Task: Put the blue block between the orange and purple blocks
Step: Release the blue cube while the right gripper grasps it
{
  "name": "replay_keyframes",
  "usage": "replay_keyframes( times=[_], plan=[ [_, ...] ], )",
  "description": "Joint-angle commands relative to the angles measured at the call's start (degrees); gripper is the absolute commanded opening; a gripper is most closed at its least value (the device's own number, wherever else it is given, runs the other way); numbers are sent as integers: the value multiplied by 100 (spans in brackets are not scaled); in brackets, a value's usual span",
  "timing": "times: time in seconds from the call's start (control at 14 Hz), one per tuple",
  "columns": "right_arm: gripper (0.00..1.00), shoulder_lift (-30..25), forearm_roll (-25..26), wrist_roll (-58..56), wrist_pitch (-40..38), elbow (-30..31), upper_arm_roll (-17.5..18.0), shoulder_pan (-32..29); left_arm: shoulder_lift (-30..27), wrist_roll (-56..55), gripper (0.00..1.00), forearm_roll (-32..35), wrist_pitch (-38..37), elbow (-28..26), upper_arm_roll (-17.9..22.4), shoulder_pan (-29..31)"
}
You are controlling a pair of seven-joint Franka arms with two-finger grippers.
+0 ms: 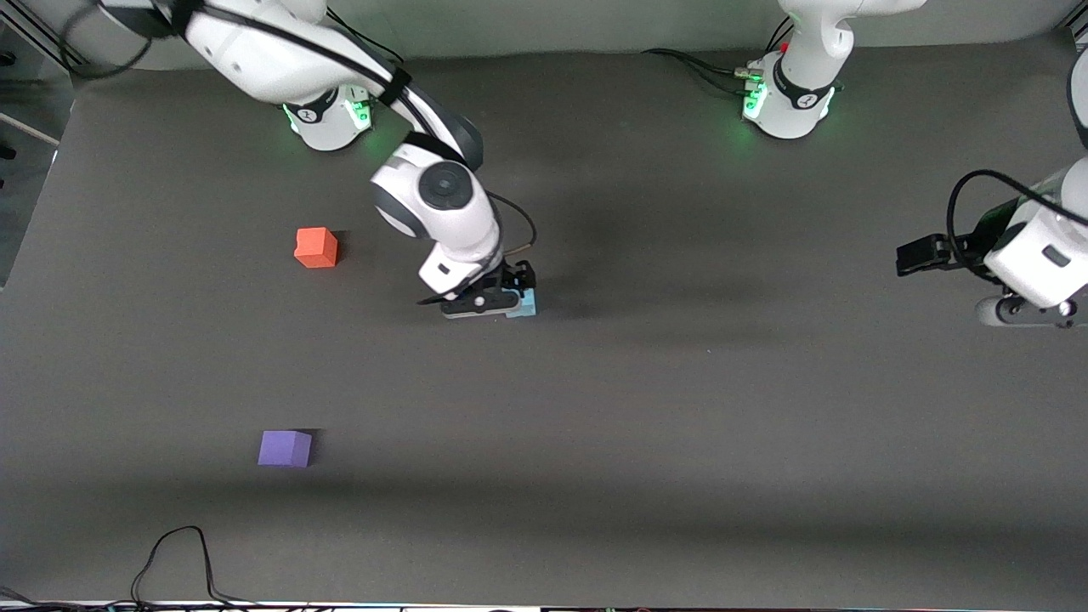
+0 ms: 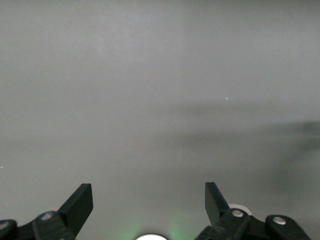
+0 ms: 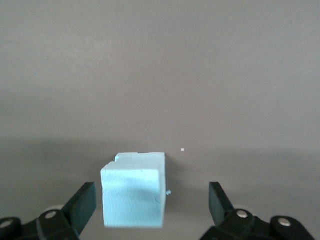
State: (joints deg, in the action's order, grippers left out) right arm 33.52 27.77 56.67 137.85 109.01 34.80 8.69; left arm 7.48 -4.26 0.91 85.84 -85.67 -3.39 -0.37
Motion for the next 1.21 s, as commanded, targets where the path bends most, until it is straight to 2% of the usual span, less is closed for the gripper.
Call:
replay_keyframes(
  times=[0.0, 0.43, 0.64, 0.71, 0.86, 0.93, 1.0, 1.14],
  plan=[
    [100, 610, 501, 442, 267, -240, 89, -43, -537, 83, 100, 93, 416, -688, -66, 169],
    [100, 735, 501, 688, 347, -196, 97, 71, -476, 328, 100, 23, 408, -372, 31, 248],
    [100, 726, 510, 697, 339, -118, 89, 97, -564, 435, 100, 23, 556, -477, 197, 30],
    [88, 726, 510, 688, 339, -100, 89, 97, -598, 418, 100, 23, 618, -503, 389, -171],
    [37, 717, 510, 670, 286, -117, 89, 80, -625, 365, 100, -3, 618, -521, 680, -445],
    [21, 682, 510, 644, 268, -117, 89, 71, -556, 356, 100, -3, 549, -460, 690, -463],
    [13, 604, 501, 618, 216, -117, 89, 54, -529, 347, 100, -3, 522, -399, 681, -455],
    [13, 314, 423, 513, -274, -161, 80, -17, -520, 347, 100, -3, 356, -407, 664, -455]
  ],
)
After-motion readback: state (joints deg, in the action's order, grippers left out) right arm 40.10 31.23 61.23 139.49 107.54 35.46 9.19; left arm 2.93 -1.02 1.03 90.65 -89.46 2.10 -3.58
